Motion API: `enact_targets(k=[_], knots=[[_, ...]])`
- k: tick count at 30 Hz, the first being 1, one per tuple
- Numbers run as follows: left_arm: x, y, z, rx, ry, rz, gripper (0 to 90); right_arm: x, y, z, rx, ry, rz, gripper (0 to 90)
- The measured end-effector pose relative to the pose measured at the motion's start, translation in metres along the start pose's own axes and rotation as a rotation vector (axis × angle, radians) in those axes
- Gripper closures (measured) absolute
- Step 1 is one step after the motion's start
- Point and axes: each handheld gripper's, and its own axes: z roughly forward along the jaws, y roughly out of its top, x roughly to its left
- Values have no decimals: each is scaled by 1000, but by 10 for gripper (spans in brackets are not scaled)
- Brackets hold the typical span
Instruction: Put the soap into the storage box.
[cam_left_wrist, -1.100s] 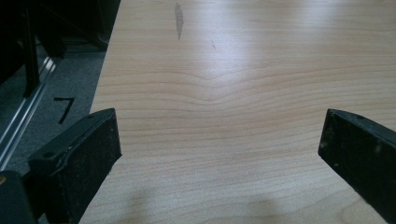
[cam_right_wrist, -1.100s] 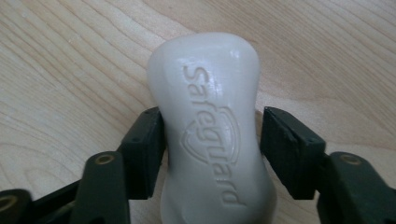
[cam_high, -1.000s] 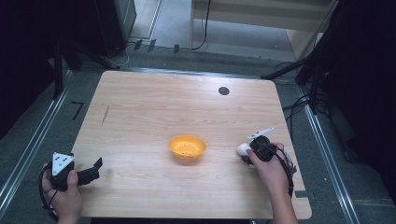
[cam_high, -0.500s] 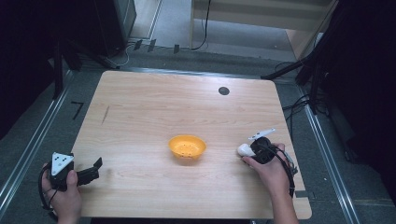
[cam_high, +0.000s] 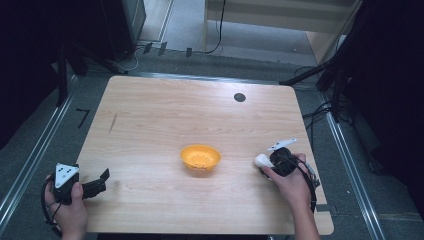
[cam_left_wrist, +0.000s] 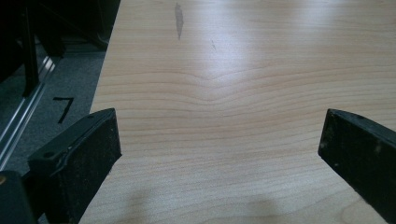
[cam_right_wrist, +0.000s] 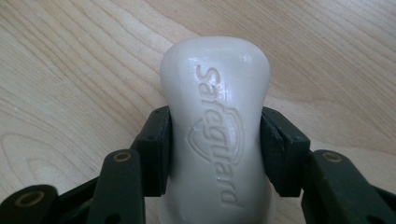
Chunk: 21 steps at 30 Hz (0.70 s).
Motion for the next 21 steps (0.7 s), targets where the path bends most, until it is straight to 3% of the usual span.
enact_targets(k=[21], knots=[[0,0,0,-3,3,5,0,5,0,-13,-38,12,-35,507]])
